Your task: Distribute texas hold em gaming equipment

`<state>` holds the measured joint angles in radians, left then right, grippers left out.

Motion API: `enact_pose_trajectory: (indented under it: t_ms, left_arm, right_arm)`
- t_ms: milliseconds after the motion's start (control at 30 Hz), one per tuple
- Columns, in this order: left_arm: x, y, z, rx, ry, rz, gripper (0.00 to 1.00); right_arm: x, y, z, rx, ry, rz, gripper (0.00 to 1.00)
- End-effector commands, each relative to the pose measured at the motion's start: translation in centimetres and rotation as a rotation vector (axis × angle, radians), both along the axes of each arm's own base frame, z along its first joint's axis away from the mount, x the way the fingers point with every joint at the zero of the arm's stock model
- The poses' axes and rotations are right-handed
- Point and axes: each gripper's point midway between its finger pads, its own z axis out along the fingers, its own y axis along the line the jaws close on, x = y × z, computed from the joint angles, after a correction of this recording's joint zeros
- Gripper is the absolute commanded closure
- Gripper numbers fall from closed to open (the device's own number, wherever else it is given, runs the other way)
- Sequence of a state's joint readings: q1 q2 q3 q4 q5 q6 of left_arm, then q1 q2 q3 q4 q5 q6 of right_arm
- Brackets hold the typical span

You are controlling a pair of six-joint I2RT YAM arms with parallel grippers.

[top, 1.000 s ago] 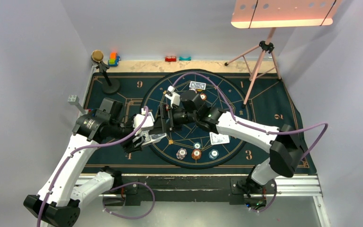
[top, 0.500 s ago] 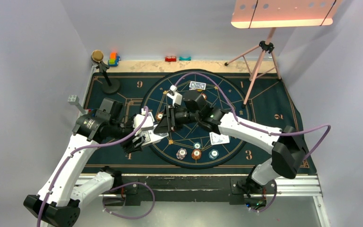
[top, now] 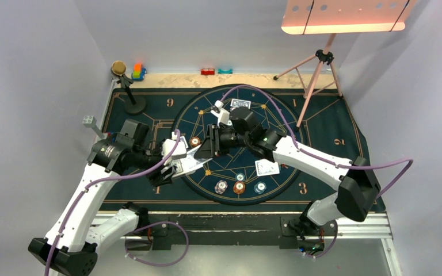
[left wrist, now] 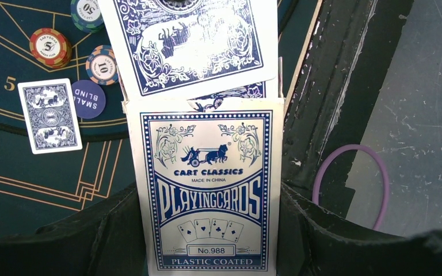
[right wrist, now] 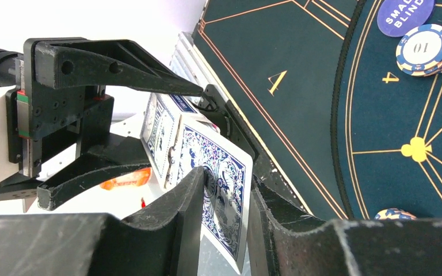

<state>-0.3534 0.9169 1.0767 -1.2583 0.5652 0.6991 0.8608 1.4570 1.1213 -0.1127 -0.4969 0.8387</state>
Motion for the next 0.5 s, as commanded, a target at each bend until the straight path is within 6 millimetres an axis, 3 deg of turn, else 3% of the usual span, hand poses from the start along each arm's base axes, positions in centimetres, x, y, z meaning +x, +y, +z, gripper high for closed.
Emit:
enact_pose_trajectory:
  t_ms: [0, 467]
  left_arm:
    - [0.4, -0.8, 2.2, -0.066, -0.062, -0.017, 1.00]
    - [0.2, -0.8, 2.1, -0.065, -0.061, -0.021, 1.00]
  right_arm:
    - [1.0, -1.1, 1.3, -0.024, -0.075, -0.039, 0.68]
    - [2.9, -3.2, 4.0, -0.014, -0.143, -0.110, 0.79]
